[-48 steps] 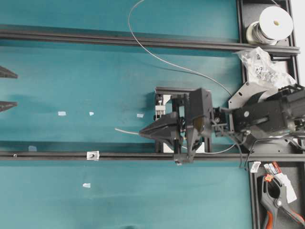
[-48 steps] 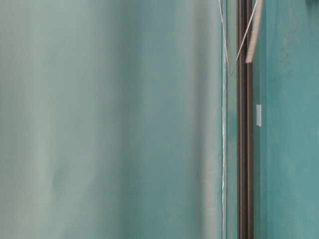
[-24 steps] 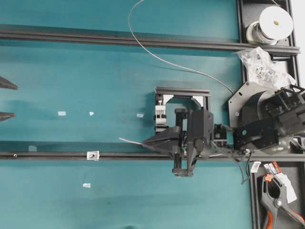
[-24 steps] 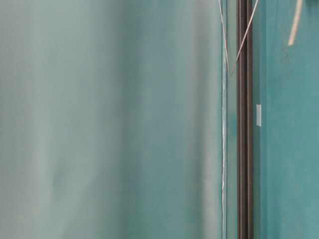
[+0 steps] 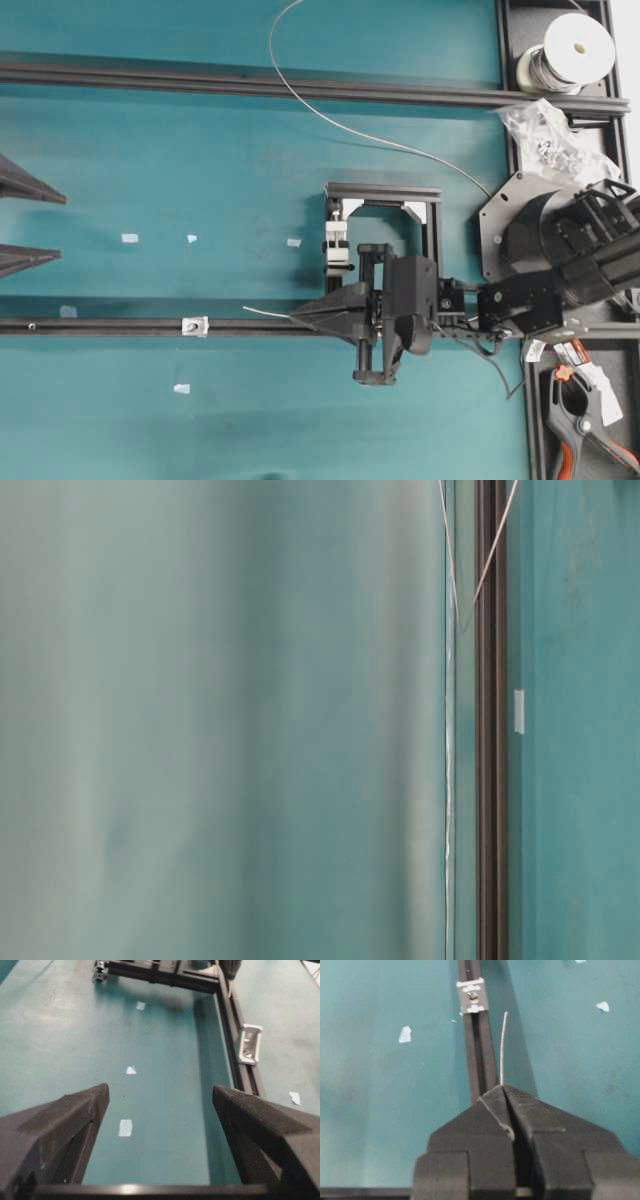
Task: Insert the wire through the hole in the metal fitting.
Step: 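Align the wire tip along the rail toward the white bracket's hole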
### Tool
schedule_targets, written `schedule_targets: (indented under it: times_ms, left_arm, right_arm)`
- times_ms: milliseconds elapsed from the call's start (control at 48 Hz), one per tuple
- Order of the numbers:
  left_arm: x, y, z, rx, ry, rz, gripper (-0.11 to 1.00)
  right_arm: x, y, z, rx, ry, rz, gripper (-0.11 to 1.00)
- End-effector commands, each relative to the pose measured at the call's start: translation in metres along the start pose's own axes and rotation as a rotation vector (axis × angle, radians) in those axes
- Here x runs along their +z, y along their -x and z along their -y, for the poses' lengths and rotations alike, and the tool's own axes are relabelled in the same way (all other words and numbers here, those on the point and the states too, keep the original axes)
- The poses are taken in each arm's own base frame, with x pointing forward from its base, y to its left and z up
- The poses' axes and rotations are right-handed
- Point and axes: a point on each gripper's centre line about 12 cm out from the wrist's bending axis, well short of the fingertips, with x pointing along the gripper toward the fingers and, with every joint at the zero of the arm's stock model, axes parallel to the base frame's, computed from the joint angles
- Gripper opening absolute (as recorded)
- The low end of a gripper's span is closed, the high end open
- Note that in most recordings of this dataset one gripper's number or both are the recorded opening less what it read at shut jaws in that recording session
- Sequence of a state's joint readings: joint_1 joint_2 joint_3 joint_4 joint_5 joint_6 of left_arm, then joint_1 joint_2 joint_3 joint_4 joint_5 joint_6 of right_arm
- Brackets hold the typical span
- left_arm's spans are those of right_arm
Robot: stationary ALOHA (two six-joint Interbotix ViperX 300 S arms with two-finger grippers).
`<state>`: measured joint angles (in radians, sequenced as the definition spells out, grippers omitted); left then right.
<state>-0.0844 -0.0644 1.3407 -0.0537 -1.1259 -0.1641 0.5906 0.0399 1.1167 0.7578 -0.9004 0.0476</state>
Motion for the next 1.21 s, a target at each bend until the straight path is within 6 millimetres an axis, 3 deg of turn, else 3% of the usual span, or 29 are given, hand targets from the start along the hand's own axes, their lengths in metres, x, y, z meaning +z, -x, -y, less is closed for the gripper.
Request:
schedule_targets:
  times_ms: [0, 1187]
  left_arm:
    - [0.004, -0.002, 0.003, -0.010, 0.002, 0.023, 0.62]
    - [0.006, -0.004, 0.008, -0.029, 0.000, 0.023, 0.62]
  right_arm:
    - [0.004, -0.001, -0.010, 0.027, -0.003, 0.036, 0.01]
    - [-0.002, -0.012, -0.020, 0.033, -0.008, -0.007, 0.01]
